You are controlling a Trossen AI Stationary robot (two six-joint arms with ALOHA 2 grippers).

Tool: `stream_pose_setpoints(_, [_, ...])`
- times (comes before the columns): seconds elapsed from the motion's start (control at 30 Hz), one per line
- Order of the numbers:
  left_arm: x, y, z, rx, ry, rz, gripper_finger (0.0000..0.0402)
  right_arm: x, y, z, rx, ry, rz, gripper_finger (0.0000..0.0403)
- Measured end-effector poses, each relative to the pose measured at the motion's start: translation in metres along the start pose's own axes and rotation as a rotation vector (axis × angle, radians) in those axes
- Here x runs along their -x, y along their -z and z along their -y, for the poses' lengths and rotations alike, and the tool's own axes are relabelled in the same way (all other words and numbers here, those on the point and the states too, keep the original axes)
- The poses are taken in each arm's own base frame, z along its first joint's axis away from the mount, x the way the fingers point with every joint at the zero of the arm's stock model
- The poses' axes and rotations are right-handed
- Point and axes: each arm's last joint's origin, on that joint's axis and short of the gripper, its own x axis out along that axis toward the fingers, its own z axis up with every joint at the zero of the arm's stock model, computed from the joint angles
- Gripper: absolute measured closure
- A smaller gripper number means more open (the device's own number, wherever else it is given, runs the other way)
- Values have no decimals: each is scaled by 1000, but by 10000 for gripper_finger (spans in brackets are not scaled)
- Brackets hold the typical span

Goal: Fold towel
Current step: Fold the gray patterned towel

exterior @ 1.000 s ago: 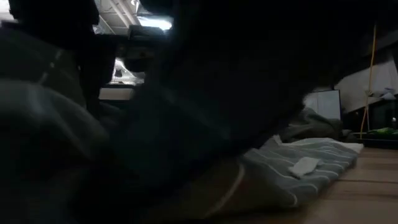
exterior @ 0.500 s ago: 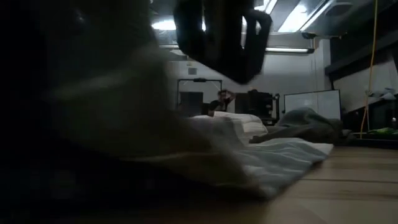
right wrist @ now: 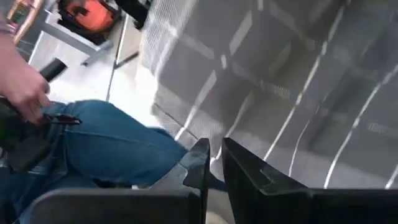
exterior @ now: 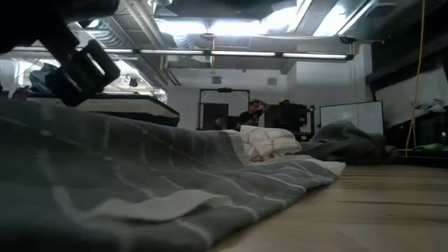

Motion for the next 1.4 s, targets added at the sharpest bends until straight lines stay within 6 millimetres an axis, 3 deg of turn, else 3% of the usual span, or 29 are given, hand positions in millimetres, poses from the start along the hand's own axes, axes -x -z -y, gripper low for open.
stream_pose_setpoints(0.47, [26,-18,-18,105,54,175,402,25,-4,2,91,396,-196,354])
stream_pose_setpoints(0.9, [62,-19,-46,227,-1,286,401,93,-18,-16,278,867,-339,354])
stream_pose_setpoints(1.4, [115,-8,-82,372,-86,428,401,100,-15,-10,300,948,-421,354])
